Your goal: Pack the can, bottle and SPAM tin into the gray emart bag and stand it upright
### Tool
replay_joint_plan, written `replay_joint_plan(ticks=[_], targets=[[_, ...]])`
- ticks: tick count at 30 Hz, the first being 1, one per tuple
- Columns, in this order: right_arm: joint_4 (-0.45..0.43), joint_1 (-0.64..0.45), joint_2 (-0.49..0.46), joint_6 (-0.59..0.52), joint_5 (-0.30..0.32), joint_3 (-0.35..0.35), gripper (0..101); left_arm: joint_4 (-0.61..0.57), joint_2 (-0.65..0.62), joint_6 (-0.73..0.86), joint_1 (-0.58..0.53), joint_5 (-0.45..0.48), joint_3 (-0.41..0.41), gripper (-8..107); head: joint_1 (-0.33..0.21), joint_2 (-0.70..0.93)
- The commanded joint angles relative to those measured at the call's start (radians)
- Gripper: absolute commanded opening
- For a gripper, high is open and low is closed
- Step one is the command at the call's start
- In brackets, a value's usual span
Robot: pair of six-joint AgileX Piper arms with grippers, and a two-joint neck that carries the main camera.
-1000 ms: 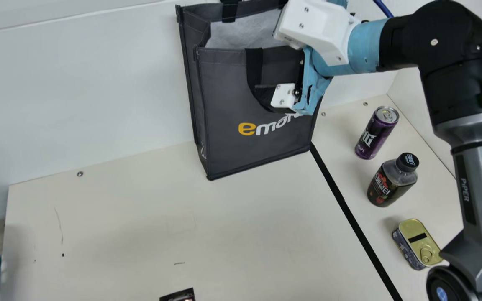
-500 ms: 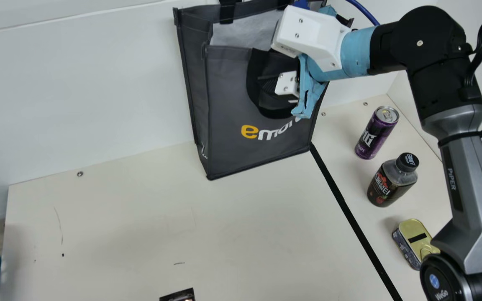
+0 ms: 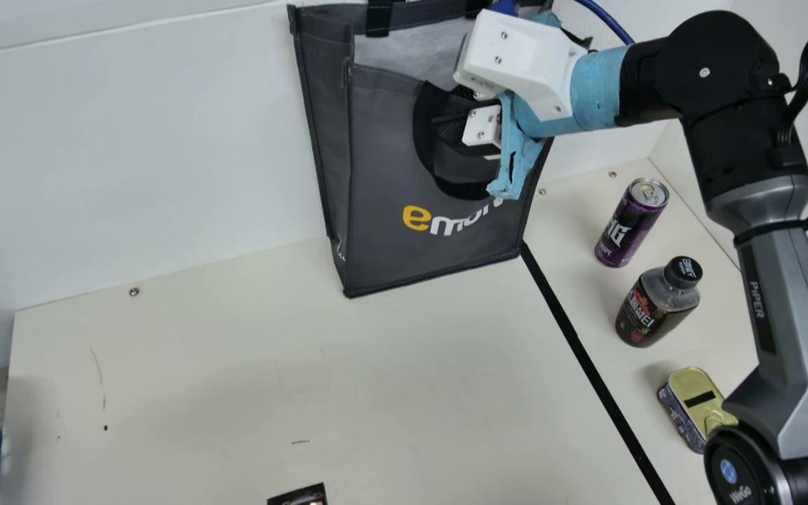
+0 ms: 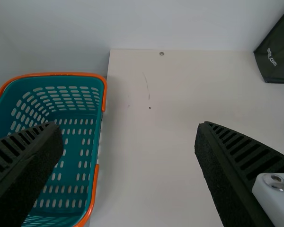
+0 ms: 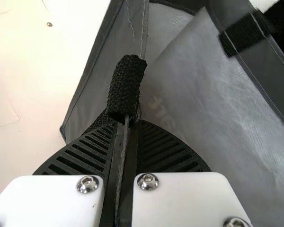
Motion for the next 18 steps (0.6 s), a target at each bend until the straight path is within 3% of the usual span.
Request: replay_joint_plan(ticks=[1,18], targets=[[-0.001,0.003,-0.009,0.006,-0.002,0.002,0,0.000,0.000,0.000,0.000,0.000,0.000,90,-0.023,-0.002],[-0.001,0.023,-0.127,0.044,-0.002,0.047,0,0.000,0.000,0.000,0.000,0.000,0.000,90,-0.023,-0.002]])
